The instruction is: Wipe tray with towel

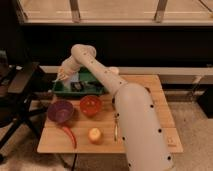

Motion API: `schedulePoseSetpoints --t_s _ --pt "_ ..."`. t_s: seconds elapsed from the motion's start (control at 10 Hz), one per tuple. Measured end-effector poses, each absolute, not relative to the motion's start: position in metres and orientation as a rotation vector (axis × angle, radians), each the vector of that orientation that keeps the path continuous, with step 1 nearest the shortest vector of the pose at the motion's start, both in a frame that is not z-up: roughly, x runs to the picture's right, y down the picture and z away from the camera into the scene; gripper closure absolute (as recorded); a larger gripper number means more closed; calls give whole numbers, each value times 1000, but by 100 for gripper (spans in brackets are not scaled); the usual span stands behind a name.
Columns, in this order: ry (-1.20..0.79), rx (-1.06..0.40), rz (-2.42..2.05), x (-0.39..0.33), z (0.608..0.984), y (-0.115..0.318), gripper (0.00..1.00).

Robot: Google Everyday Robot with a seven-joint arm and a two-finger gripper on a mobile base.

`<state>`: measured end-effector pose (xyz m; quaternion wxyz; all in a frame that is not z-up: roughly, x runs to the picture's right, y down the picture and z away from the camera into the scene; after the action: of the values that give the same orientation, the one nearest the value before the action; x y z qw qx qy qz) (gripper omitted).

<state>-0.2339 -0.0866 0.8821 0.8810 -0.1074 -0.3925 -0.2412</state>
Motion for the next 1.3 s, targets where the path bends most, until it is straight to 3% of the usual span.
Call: schedulePoseSetpoints --t_s 0.4,0.9,1.3 --pt "-728 -262 -515 -206 902 -92 100" --pt "-807 -214 -555 -243 933 -113 100" --pt "-953 -242 -572 -277 905 -73 100"
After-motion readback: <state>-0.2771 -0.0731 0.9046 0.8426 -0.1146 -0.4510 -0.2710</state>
